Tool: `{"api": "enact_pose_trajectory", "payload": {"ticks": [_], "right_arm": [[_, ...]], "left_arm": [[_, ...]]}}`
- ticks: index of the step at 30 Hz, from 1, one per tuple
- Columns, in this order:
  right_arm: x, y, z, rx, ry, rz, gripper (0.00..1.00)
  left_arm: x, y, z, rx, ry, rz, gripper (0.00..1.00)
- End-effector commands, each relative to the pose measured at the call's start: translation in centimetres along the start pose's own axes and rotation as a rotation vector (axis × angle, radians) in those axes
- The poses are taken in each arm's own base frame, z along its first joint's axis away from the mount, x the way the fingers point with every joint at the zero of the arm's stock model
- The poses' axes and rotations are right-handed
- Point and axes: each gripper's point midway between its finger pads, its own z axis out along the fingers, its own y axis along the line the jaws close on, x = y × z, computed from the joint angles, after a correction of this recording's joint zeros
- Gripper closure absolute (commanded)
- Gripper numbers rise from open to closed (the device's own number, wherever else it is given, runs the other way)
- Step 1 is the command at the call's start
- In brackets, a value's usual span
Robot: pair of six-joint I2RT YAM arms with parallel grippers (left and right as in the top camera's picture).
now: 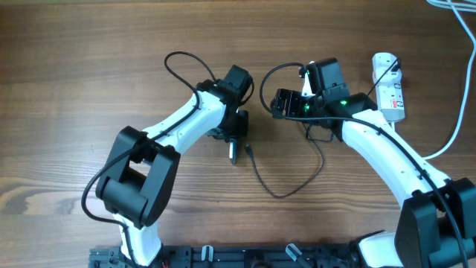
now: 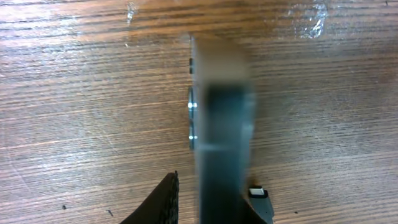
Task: Plug charger to phone and switch on socket
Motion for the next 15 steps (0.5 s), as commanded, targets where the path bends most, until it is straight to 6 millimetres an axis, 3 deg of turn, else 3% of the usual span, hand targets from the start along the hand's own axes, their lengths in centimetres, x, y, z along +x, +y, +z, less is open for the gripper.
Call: {"api": "enact_pose_trajectory", "payload": {"ticks": [1, 6, 10, 15], "right_arm": [[0.0, -0.6, 0.4, 0.022, -0.002, 0.014, 0.0], [0.0, -0.6, 0.4, 0.022, -0.002, 0.014, 0.0], [0.0, -0.6, 0.4, 0.022, -0.002, 0.014, 0.0], [-0.1, 0.5, 0.4, -0.038, 0.004, 0.004, 0.0]], "left_arm": [[-0.3, 0.1, 0.3, -0.016, -0.006, -0.003, 0.85], [-0.3, 0.1, 0.3, -0.016, -0.005, -0.004, 0.96], [-0.2, 0.1, 0.3, -0.01, 0.001, -0.005, 0.96], [-0.6, -0.6, -1.3, 0.148, 0.031, -0.061, 0.96]]}}
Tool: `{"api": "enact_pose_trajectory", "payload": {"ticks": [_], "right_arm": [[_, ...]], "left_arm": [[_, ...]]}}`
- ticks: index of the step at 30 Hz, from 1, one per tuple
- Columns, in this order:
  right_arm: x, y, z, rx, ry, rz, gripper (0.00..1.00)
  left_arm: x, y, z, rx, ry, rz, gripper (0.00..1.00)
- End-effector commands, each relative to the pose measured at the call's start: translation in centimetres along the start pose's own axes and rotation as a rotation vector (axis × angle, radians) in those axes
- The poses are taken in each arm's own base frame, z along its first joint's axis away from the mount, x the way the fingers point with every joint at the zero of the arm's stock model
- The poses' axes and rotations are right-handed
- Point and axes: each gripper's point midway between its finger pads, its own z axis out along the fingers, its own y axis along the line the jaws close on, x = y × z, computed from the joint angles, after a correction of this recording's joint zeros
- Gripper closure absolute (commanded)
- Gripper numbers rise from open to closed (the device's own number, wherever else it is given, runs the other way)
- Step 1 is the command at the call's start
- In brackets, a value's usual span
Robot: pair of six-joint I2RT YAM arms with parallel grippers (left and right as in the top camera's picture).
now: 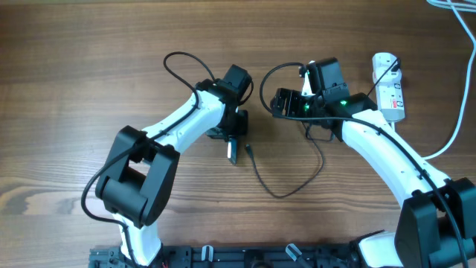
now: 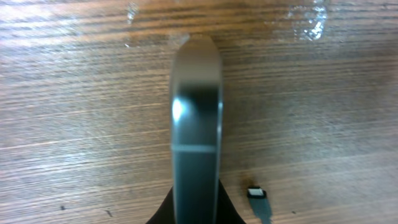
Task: Plug charger to phone and switch on socket
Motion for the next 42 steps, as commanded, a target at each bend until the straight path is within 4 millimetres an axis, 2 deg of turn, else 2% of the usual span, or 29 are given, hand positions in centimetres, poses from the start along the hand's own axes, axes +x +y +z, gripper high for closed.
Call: {"api": "enact_pose_trajectory", "payload": {"ticks": [1, 2, 3, 5, 7, 9, 14, 16, 17, 20, 22, 29, 32, 35, 36, 39, 42], "right_arm": [[0.8, 0.9, 0.3, -0.062, 0.043, 0.002, 0.02], [1.7, 2.2, 0.4, -0.136, 0.089, -0.043, 0.18], [2.5, 3.1, 0.4, -0.179, 0.119, -0.078, 0.3], [3.9, 3.5, 0.4, -0.185, 0.169, -0.105, 0.5], [6.0, 3.3, 0.6, -0.143, 0.236, -0.116, 0.65], [8.7, 2.8, 0.7, -0.077, 0.32, -0.139, 0.74], [15.0, 3.1, 0.4, -0.03, 0.5, -0.295, 0.74], [16.7, 3.1, 0.3, 0.0, 0.55, -0.343, 0.62], [17.5, 2.8, 0.2, 0.032, 0.568, -0.372, 0.5], [18.9, 1.2, 0.3, 0.163, 0.6, -0.456, 0.37], [19.4, 0.9, 0.6, 0.203, 0.606, -0.493, 0.34], [21.1, 1.7, 3.2, 0.201, 0.619, -0.551, 0.3], [20.9, 0.5, 4.1, 0.267, 0.61, -0.564, 0.31], [20.3, -1.1, 5.2, 0.364, 0.577, -0.563, 0.39], [19.6, -2.4, 5.3, 0.45, 0.549, -0.561, 0.46], [18.4, -5.6, 4.8, 0.641, 0.505, -0.509, 0.5], [18.4, -7.1, 4.4, 0.688, 0.534, -0.475, 0.5]], "left_arm": [[-0.7, -0.6, -1.6, 0.153, 0.023, -0.054, 0.96], [-1.1, -0.5, -2.4, 0.21, 0.029, -0.079, 0.96], [-1.3, -0.4, -2.9, 0.248, 0.032, -0.1, 0.96], [-1.8, 0.0, -3.6, 0.316, 0.04, -0.127, 0.96], [-2.3, 0.3, -4.4, 0.415, 0.047, -0.111, 0.96], [-2.9, 1.5, -5.2, 0.476, 0.034, -0.092, 0.96], [-4.2, 5.3, -5.7, 0.476, -0.002, -0.162, 0.96], [-4.5, 6.3, -5.8, 0.475, -0.013, -0.183, 0.96], [-4.6, 6.7, -5.9, 0.475, -0.019, -0.187, 0.96], [-4.8, 7.3, -6.0, 0.474, -0.028, -0.192, 0.96], [-4.8, 7.3, -6.0, 0.473, -0.029, -0.188, 0.96], [-5.6, 7.4, -6.0, 0.471, -0.063, -0.176, 0.96], [-6.5, 7.8, -6.0, 0.451, -0.105, -0.164, 0.96], [-6.8, 7.8, -6.0, 0.446, -0.118, -0.159, 0.96], [-6.7, 8.0, -5.9, 0.434, -0.115, -0.162, 0.96], [-6.4, 8.3, -5.7, 0.418, -0.103, -0.17, 0.96], [-6.4, 8.3, -5.7, 0.418, -0.102, -0.17, 0.96]]}}
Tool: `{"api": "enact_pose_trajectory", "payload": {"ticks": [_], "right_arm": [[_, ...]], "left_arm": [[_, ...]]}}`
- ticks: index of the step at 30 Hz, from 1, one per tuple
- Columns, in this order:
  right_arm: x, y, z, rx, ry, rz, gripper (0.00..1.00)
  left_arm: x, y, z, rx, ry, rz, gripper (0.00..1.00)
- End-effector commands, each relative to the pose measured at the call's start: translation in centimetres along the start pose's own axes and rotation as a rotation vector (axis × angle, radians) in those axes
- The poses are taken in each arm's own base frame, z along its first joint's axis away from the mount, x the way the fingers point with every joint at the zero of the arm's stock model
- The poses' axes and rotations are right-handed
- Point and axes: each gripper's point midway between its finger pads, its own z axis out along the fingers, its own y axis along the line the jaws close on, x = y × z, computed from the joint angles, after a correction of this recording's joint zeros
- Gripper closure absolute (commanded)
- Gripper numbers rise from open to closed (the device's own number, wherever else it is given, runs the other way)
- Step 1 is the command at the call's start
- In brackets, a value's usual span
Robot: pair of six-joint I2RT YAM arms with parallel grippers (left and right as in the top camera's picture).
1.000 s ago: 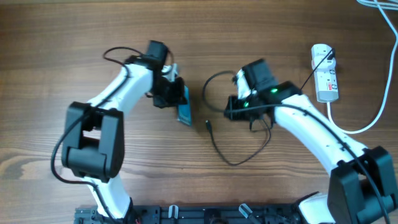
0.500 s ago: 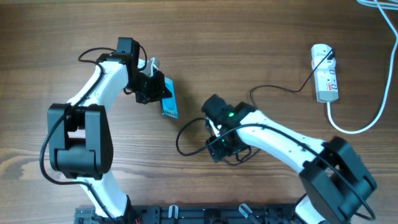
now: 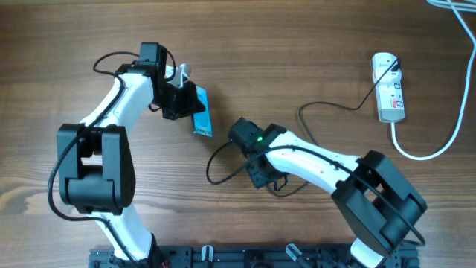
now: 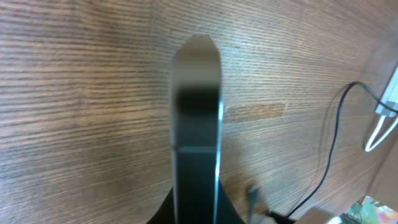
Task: Plug charger to phone and switch on socket
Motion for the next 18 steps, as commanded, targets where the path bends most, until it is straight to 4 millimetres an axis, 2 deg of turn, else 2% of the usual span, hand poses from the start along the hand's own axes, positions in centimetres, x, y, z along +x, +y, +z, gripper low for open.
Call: {"api": "enact_pose_trajectory", "payload": {"ticks": [1, 4, 7, 12, 18], "right_arm": [[2.2, -6.2, 3.8, 0.273, 0.103, 0.117, 0.5], [2.1, -7.1, 3.9, 0.264, 0.111, 0.159, 0.48], [1.5, -7.5, 4.2, 0.214, 0.11, 0.203, 0.42], [0.2, -4.5, 4.8, -0.008, 0.099, 0.129, 0.33], [-1.2, -5.1, 4.9, 0.024, 0.038, 0.144, 0.32]], "left_arm": [[-0.6, -1.1, -1.4, 0.011, -0.043, 0.043, 0.96], [-0.6, -1.1, -1.4, 0.012, -0.043, 0.042, 0.96], [-0.6, -1.1, -1.4, 0.012, -0.042, 0.042, 0.96], [-0.6, -1.1, -1.4, 0.012, -0.042, 0.043, 0.96], [-0.6, -1.1, -1.4, 0.012, -0.042, 0.043, 0.96]]}}
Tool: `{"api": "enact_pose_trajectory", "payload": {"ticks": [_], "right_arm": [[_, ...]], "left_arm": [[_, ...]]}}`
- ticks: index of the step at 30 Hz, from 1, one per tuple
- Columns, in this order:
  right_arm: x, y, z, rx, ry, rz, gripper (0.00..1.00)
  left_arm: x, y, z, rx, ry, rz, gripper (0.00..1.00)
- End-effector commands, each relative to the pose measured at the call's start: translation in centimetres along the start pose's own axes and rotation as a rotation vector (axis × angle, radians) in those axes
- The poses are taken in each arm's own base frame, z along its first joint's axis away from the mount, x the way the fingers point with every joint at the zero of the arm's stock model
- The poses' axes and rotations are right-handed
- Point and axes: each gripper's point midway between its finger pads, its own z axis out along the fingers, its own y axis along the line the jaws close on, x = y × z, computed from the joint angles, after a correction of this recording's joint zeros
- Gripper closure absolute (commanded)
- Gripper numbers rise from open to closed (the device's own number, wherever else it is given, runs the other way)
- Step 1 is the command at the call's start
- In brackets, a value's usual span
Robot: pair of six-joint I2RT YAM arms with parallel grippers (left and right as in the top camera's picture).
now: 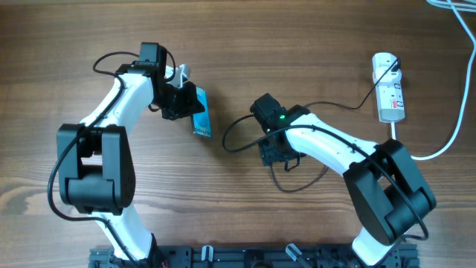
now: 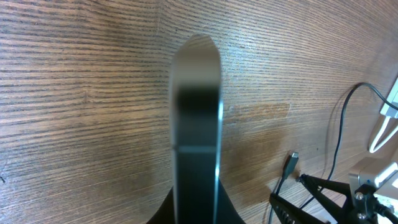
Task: Plug charger to phone and switch on socket
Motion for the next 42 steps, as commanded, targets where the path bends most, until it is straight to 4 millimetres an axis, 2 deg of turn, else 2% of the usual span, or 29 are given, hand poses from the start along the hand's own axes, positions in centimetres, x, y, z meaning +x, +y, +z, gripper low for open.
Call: {"api": "enact_pose_trajectory", "payload": {"ticks": [1, 4, 9, 12, 18, 24, 38, 40, 42], "right_arm": [[2.8, -1.2, 4.3, 0.076, 0.106, -0.023, 0.32], [2.2, -1.7, 4.3, 0.107, 0.076, -0.005, 0.35], [1.7, -1.6, 4.4, 0.103, 0.054, -0.006, 0.51], [1.4, -1.5, 4.4, 0.102, 0.043, -0.012, 0.52], [0.4, -1.8, 4.4, 0.124, 0.0, -0.006, 0.69], [0.4, -1.9, 4.4, 0.13, -0.004, -0.006, 0.89], [0.6, -2.0, 4.3, 0.133, 0.007, -0.01, 0.89], [0.7, -2.0, 4.3, 0.131, 0.013, -0.014, 0.96], [0.8, -2.0, 4.1, 0.126, 0.018, -0.003, 0.96]], "left_arm": [[-0.5, -1.2, -1.4, 0.019, -0.04, 0.042, 0.96], [-0.5, -1.2, -1.4, 0.02, -0.04, 0.043, 0.96], [-0.5, -1.2, -1.4, 0.019, -0.04, 0.043, 0.96], [-0.6, -1.2, -1.4, 0.02, -0.04, 0.043, 0.96], [-0.5, -1.2, -1.4, 0.019, -0.04, 0.043, 0.96], [-0.5, -1.2, -1.4, 0.019, -0.04, 0.043, 0.96], [-0.5, -1.2, -1.4, 0.019, -0.04, 0.043, 0.96], [-0.6, -1.2, -1.4, 0.02, -0.04, 0.043, 0.96], [-0.6, -1.2, -1.4, 0.021, -0.043, 0.045, 0.96]]}}
